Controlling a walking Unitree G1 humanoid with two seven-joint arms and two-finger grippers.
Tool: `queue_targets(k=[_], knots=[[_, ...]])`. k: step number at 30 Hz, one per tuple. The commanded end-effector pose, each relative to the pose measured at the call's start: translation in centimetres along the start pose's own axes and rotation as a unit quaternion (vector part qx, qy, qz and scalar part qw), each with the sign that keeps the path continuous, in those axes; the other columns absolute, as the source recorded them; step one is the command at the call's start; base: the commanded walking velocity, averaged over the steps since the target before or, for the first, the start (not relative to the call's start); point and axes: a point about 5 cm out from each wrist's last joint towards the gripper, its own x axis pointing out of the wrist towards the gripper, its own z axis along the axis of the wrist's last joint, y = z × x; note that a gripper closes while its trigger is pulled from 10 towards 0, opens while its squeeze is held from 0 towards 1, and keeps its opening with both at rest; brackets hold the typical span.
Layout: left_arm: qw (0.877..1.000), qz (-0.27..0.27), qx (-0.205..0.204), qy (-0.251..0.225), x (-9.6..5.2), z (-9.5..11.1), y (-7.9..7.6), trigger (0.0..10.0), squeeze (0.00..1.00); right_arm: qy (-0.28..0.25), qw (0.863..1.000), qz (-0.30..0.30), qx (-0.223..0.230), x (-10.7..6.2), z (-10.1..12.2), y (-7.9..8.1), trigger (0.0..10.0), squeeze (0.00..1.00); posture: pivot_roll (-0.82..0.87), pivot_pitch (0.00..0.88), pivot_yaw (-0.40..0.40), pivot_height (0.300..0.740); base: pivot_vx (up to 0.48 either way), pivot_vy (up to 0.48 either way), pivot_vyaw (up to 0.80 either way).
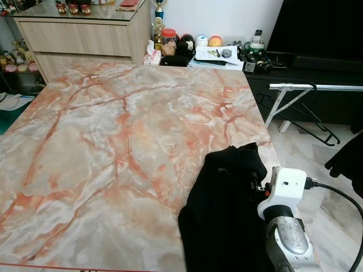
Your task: Hang hanger
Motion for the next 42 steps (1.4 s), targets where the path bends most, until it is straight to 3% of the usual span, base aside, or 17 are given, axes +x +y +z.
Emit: queue_targets(k=[1, 42], knots=[[1.0, 0.005, -0.01, 0.02, -0.26, -0.86, 0.53, 10.0, 0.0, -0.01, 1.0, -0.002, 0.001, -0.21, 0.36, -0.03, 10.0, 0.0, 0.0, 0.121, -0.016, 0.74, -0.259, 0.0, 0.0], [0.999, -0.001, -0.018, 0.029, -0.22, -1.14, 0.04, 10.0, 0.0, -0.013, 1.0, -0.012, 0.0, -0.01, 0.42, -0.31, 10.0, 0.0, 0.0, 0.116, -0.014, 0.74, -0.271, 0.0, 0.0]])
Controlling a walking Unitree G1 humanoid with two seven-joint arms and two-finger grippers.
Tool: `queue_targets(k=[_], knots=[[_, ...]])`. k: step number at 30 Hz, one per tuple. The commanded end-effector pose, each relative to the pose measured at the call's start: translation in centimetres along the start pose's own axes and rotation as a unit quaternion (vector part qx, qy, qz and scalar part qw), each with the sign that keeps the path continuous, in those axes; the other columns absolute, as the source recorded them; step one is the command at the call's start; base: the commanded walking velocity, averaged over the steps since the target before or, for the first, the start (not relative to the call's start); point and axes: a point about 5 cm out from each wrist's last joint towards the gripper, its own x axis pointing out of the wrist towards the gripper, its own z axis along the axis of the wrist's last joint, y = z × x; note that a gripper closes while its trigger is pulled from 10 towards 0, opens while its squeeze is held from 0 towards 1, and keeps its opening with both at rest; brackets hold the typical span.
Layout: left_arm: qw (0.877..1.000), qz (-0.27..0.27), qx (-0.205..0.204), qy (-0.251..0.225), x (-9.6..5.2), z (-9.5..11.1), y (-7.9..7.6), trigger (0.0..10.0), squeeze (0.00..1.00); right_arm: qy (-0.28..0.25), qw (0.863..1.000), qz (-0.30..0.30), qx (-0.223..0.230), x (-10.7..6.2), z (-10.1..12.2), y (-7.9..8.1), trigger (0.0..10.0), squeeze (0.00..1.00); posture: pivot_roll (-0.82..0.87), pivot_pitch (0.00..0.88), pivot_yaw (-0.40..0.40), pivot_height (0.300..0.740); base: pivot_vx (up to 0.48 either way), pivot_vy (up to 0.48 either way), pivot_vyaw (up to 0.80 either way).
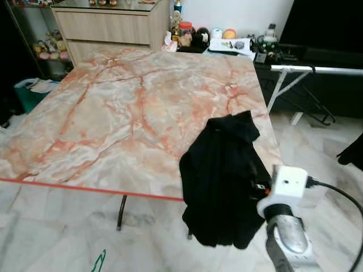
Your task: Hang hanger
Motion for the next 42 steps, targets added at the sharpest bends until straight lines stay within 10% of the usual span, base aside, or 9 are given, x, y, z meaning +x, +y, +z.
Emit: queue_targets(k=[1, 21, 29, 42], knots=[[1.0, 0.009, -0.005, 0.009, -0.2, -0.6, 0.5, 10.0, 0.0, -0.006, 1.0, 0.008, 0.004, 0.0, 0.3, 0.6, 10.0, 0.0, 0.0, 0.116, -0.014, 0.74, -0.274, 0.0, 0.0], [1.0, 0.009, -0.007, 0.019, -0.4, -1.0, 0.7, 10.0, 0.0, 0.007, 1.0, -0.016, -0.001, -0.1, -0.8, -0.6, 10.0, 0.0, 0.0, 0.122, -0.017, 0.74, -0.275, 0.0, 0.0], [1.0, 0.012, -0.006, 0.02, -0.3, -1.0, 0.7, 10.0, 0.0, 0.084, 0.993, -0.073, 0.05, 0.0, -5.0, -3.2, 10.0, 0.0, 0.0, 0.12, -0.018, 0.74, -0.167, 0.0, 0.0], [1.0, 0.017, -0.014, 0.019, -0.3, -0.9, 0.5, 10.0, 0.0, 0.295, 0.936, -0.147, 0.122, -2.5, -16.2, -6.2, 10.0, 0.0, 0.01, 0.119, -0.015, 0.74, 0.0, 0.0, 0.0]])
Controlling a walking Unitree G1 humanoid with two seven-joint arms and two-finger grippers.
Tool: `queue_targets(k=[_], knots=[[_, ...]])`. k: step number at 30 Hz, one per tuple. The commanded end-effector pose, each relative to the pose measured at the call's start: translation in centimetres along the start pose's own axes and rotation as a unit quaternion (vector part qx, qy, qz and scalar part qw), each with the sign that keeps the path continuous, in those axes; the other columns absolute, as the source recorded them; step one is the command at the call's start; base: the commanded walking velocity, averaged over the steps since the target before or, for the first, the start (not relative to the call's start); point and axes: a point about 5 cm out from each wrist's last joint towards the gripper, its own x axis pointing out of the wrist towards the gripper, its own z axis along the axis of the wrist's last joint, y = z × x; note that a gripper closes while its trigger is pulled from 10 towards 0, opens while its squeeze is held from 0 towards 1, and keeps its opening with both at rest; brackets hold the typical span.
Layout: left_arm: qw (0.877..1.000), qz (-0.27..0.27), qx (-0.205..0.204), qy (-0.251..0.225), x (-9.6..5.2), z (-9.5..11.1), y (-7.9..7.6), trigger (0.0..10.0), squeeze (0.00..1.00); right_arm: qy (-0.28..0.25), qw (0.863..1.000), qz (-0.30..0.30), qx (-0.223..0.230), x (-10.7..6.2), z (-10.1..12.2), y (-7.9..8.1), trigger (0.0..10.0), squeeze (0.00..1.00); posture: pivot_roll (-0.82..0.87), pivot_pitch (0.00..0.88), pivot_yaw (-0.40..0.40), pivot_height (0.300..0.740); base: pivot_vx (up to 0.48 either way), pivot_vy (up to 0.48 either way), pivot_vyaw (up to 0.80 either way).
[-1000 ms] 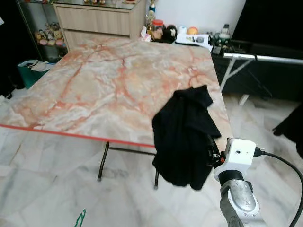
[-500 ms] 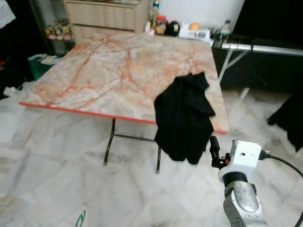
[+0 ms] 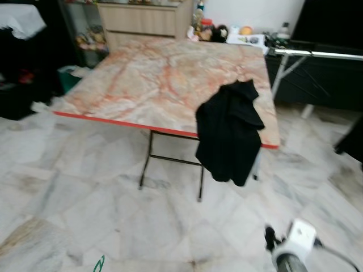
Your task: Hang hanger
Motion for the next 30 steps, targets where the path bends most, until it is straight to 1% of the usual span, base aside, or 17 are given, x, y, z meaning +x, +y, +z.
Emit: queue_targets(k=[1, 2, 3, 4, 5, 6, 7, 8, 9, 11, 13, 15, 18, 26, 30], knots=[[1.0, 0.004, -0.007, 0.004, 0.0, 0.0, 0.2, 10.0, 0.0, 0.017, 1.0, -0.005, -0.025, 0.1, -1.0, -0.4, 10.0, 0.0, 0.01, 0.118, -0.011, 0.74, 0.0, 0.0, 0.0], [1.0, 0.004, -0.005, 0.006, 0.0, 0.0, 0.2, 10.0, 0.0, 0.029, 0.999, -0.001, -0.037, 0.1, -1.8, -0.6, 10.0, 0.0, 0.0, 0.119, -0.008, 0.74, 0.0, 0.0, 0.0], [1.0, 0.004, -0.004, 0.007, 0.0, 0.0, 0.2, 10.0, 0.0, 0.047, 0.997, 0.001, -0.067, 0.0, -2.9, -0.8, 10.0, 0.0, 0.0, 0.117, -0.006, 0.74, 0.0, 0.0, 0.0], [1.0, 0.003, -0.001, 0.009, 0.0, 0.0, 0.2, 10.0, 0.0, 0.063, 0.995, 0.004, -0.082, -0.1, -3.8, -1.0, 10.0, 0.0, 0.0, 0.116, -0.005, 0.74, 0.0, 0.0, 0.0], [1.0, 0.003, -0.001, 0.009, 0.0, 0.0, 0.2, 10.0, 0.0, 0.063, 0.995, 0.004, -0.082, -0.1, -3.8, -1.0, 10.0, 0.0, 0.0, 0.116, -0.005, 0.74, 0.0, 0.0, 0.0], [1.0, 0.003, 0.0, 0.01, 0.0, 0.0, 0.2, 10.0, 0.0, 0.073, 0.993, 0.007, -0.09, -0.3, -4.4, -1.2, 10.0, 0.0, 0.0, 0.117, -0.004, 0.74, 0.0, 0.0, 0.0], [1.0, 0.002, 0.001, 0.009, 0.0, 0.0, 0.2, 10.0, 0.0, 0.088, 0.991, 0.007, -0.1, -0.5, -5.3, -1.5, 10.0, 0.0, 0.01, 0.114, -0.002, 0.74, 0.0, 0.0, 0.0], [1.0, 0.002, 0.003, 0.007, 0.1, 0.1, 0.1, 10.0, 0.0, 0.122, 0.987, 0.003, -0.108, -1.1, -7.1, -2.3, 10.0, 0.0, 0.01, 0.113, -0.002, 0.74, 0.0, 0.0, 0.0], [1.0, 0.002, 0.003, 0.007, 0.1, 0.1, 0.1, 10.0, 0.0, 0.122, 0.987, 0.003, -0.108, -1.1, -7.1, -2.3, 10.0, 0.0, 0.01, 0.113, -0.002, 0.74, 0.0, 0.0, 0.0], [1.0, 0.001, 0.009, 0.005, 0.1, 0.2, 0.0, 10.0, 0.0, 0.149, 0.983, -0.009, -0.109, -1.6, -8.5, -3.0, 10.0, 0.0, 0.02, 0.109, -0.003, 0.74, 0.0, 0.0, 0.0], [1.0, 0.001, 0.011, 0.002, 0.2, 0.4, 0.0, 10.0, 0.0, 0.151, 0.983, -0.01, -0.107, -1.8, -8.7, -3.0, 10.0, 0.0, 0.02, 0.107, 0.001, 0.74, 0.0, 0.0, 0.0], [1.0, -0.002, 0.022, 0.0, 0.3, 0.7, 0.0, 10.0, 0.0, 0.147, 0.985, -0.008, -0.095, -1.7, -8.8, -2.8, 10.0, 0.0, 0.0, 0.101, 0.006, 0.74, 0.0, -0.326, 0.0], [1.0, -0.004, 0.023, 0.0, 0.3, 0.8, -0.1, 10.0, 0.0, 0.146, 0.985, -0.007, -0.091, -1.5, -8.9, -2.7, 10.0, 0.0, 0.0, 0.098, 0.007, 0.74, 0.0, -0.365, 0.0], [1.0, -0.01, 0.023, -0.007, 0.4, 1.1, -0.6, 10.0, 0.0, 0.151, 0.984, -0.003, -0.099, -1.4, -9.0, -2.7, 10.0, 0.0, 0.0, 0.083, 0.005, 0.74, 0.0, -0.372, 0.0], [1.0, -0.012, 0.025, -0.008, 0.4, 1.2, -0.7, 10.0, 0.0, 0.151, 0.984, 0.0, -0.091, -1.4, -9.1, -2.5, 10.0, 0.0, -0.01, 0.079, 0.009, 0.74, 0.0, -0.373, -0.64]])
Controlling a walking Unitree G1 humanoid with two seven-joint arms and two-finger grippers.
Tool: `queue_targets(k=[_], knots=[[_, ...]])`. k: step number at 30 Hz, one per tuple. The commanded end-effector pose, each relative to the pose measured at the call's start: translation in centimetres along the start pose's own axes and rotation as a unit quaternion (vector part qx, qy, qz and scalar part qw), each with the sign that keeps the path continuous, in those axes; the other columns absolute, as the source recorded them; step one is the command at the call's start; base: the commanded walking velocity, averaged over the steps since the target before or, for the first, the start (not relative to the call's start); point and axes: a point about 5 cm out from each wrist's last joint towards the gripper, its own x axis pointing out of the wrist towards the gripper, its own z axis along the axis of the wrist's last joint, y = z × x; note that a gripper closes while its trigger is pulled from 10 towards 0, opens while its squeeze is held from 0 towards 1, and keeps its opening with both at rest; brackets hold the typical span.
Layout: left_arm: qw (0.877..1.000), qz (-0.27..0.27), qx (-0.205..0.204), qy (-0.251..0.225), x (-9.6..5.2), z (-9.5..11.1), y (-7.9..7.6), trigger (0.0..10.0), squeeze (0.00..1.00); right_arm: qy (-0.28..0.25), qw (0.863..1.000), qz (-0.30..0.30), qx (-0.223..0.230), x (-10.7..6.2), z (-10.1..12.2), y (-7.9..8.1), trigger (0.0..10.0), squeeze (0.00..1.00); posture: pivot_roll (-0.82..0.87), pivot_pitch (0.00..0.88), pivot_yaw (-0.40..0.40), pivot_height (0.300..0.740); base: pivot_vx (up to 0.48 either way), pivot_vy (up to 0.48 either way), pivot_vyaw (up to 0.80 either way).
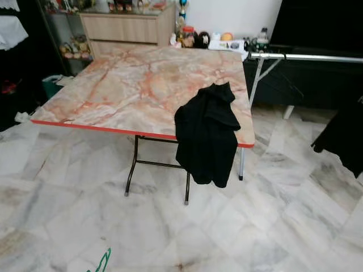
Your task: Hang hanger
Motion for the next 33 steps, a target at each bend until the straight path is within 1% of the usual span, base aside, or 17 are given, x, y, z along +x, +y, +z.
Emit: queue_targets(k=[1, 7, 9, 25, 27, 33], knots=[[1.0, -0.007, 0.004, 0.003, 0.07, 0.0, -0.49, 10.0, 0.0, 0.008, 1.0, -0.008, 0.007, -0.12, -0.62, -0.57, 10.0, 0.0, -0.01, 0.079, 0.009, 0.74, 0.0, -0.371, 0.0], [1.0, -0.01, 0.006, -0.004, 0.16, 0.38, -0.59, 10.0, 0.0, 0.002, 1.0, -0.007, 0.017, -0.15, -0.73, -0.56, 10.0, 0.0, -0.01, 0.091, 0.011, 0.74, 0.0, -0.374, 0.0], [1.0, -0.011, 0.006, -0.006, 0.18, 0.49, -0.62, 10.0, 0.0, 0.001, 1.0, -0.005, 0.014, -0.15, -0.74, -0.51, 10.0, 0.0, 0.0, 0.097, 0.011, 0.74, 0.0, -0.375, 0.0], [1.0, -0.013, 0.003, -0.008, 0.18, 0.48, -0.86, 10.0, 0.0, 0.004, 1.0, -0.006, 0.014, -0.18, -0.9, -0.63, 10.0, 0.0, 0.0, 0.117, 0.006, 0.74, 0.0, -0.371, 0.0], [1.0, -0.013, 0.003, -0.005, 0.12, 0.28, -0.77, 10.0, 0.0, 0.003, 1.0, -0.01, 0.023, -0.19, -0.94, -0.74, 10.0, 0.0, 0.0, 0.119, 0.006, 0.74, 0.0, -0.371, 0.0], [1.0, -0.013, 0.003, -0.004, 0.08, 0.19, -0.64, 10.0, 0.0, 0.003, 1.0, -0.012, 0.026, -0.19, -0.92, -0.9, 10.0, 0.0, 0.0, 0.122, 0.004, 0.74, 0.0, -0.372, 0.0]])
